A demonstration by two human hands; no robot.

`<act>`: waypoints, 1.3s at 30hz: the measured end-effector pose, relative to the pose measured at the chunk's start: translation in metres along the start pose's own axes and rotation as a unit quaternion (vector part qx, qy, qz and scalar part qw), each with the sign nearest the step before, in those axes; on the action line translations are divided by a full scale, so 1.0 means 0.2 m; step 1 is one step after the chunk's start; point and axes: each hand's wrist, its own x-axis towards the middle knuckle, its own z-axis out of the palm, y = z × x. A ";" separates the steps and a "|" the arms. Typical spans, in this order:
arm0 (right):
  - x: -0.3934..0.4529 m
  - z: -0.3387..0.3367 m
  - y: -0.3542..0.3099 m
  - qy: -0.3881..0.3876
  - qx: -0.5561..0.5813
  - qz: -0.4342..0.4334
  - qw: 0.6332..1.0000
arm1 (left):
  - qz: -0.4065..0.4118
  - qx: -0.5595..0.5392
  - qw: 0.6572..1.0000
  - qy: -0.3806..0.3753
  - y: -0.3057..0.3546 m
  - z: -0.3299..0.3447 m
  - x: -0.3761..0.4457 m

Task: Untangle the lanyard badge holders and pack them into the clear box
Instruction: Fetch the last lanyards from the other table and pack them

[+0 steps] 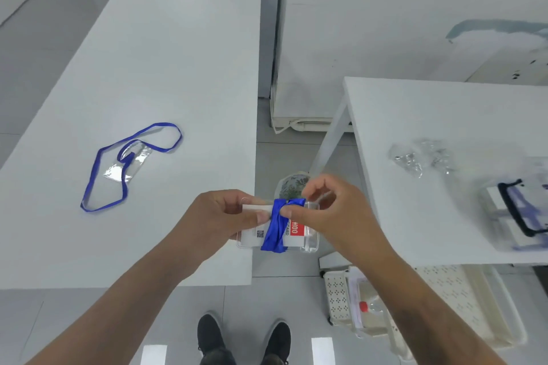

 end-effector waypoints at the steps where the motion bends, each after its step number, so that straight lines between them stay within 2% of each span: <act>1: -0.01 -0.01 0.02 -0.010 0.026 0.026 0.999 | 0.000 -0.002 1.000 0.000 0.00 0.02 -0.01; 6: -0.03 -0.08 0.09 -0.002 0.072 0.087 0.994 | -0.002 -0.011 1.000 -0.002 0.03 0.12 -0.02; 11: -0.01 -0.12 0.09 0.043 0.073 0.096 0.992 | -0.025 -0.019 0.999 -0.025 0.05 0.13 0.03; 17: -0.02 -0.19 0.14 0.082 0.064 0.124 0.987 | -0.029 -0.059 0.998 0.014 0.07 0.18 0.08; 25: -0.01 -0.39 0.23 0.111 0.061 0.123 0.984 | -0.022 -0.066 0.998 0.001 0.13 0.39 0.14; 31: -0.01 -0.70 0.46 0.119 0.076 0.118 0.983 | -0.020 -0.052 0.998 0.000 0.18 0.76 0.21; 39: -0.02 -1.36 0.85 0.105 0.085 0.100 0.986 | -0.033 -0.059 0.997 0.022 0.25 1.53 0.26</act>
